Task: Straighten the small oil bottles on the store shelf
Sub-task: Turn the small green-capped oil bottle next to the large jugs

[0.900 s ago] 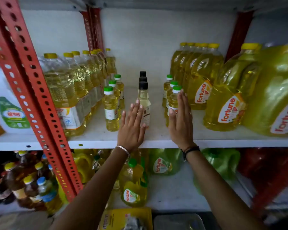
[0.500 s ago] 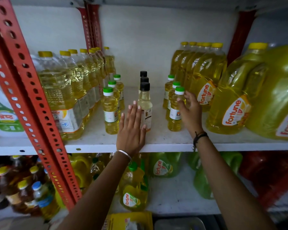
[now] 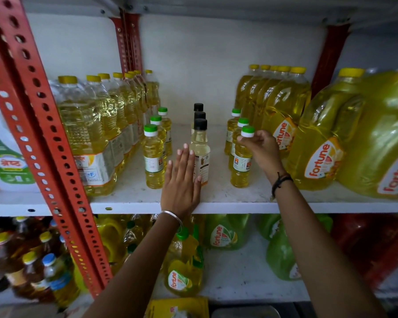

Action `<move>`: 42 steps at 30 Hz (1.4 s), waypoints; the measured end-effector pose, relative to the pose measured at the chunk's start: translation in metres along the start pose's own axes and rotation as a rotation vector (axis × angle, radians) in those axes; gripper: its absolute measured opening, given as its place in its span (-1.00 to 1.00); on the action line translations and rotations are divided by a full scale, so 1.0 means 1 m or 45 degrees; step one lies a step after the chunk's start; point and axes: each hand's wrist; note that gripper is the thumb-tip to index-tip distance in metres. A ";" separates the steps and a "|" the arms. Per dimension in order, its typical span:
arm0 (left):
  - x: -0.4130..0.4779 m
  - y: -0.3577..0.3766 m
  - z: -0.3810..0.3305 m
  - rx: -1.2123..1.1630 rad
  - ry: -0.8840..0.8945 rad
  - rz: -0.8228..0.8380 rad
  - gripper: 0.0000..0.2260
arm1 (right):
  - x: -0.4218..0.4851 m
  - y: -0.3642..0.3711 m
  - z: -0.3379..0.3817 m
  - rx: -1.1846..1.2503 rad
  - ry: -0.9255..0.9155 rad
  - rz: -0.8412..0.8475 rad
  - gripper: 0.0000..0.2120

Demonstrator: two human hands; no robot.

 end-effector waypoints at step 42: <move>0.000 0.000 -0.003 0.019 -0.035 0.053 -0.47 | -0.043 -0.041 0.013 0.019 -0.059 0.131 -0.72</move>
Point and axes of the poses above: each hand's wrist, its own x-axis towards the middle knuckle, its own y-axis out of the palm, z = x × y, and after that the axes turned 5 degrees about y, right-handed
